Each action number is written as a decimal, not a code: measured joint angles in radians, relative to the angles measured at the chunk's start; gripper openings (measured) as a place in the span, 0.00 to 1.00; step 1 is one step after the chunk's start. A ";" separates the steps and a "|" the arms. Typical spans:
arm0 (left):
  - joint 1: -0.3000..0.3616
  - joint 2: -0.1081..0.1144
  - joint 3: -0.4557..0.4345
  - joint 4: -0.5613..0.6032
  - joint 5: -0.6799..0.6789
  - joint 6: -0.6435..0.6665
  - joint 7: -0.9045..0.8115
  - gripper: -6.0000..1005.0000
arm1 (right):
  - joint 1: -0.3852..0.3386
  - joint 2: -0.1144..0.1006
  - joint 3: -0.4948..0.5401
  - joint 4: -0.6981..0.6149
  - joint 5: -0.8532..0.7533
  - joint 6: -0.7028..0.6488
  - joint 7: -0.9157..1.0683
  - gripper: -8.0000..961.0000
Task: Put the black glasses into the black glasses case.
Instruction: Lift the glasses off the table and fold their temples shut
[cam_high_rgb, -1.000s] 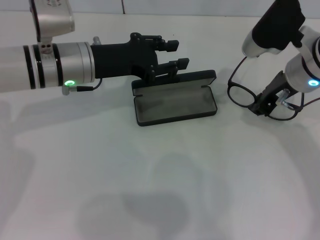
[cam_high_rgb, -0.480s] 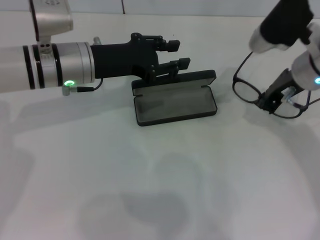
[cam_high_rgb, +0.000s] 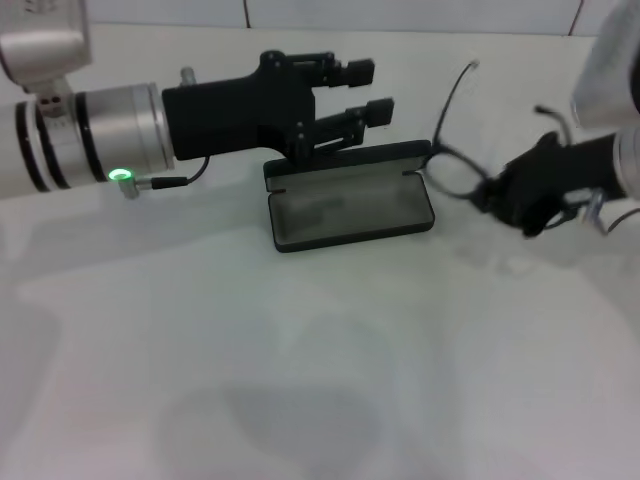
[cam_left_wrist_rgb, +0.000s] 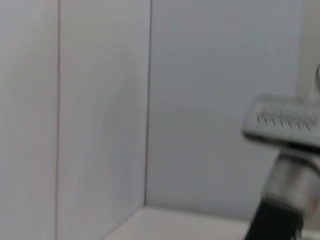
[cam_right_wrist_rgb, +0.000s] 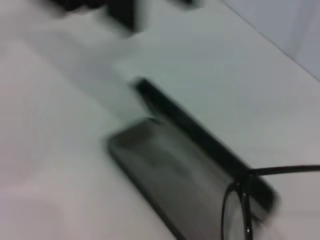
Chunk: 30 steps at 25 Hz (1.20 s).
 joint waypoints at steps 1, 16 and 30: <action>0.001 0.001 0.000 0.001 -0.009 0.021 -0.002 0.48 | -0.021 0.002 0.000 0.017 0.064 0.019 -0.093 0.12; -0.034 0.013 0.000 0.001 -0.023 0.124 -0.087 0.47 | -0.090 -0.002 -0.001 0.557 1.018 -0.057 -1.406 0.12; -0.149 -0.002 0.000 -0.004 0.168 0.003 -0.229 0.47 | -0.083 -0.001 -0.002 0.635 1.107 -0.159 -1.625 0.12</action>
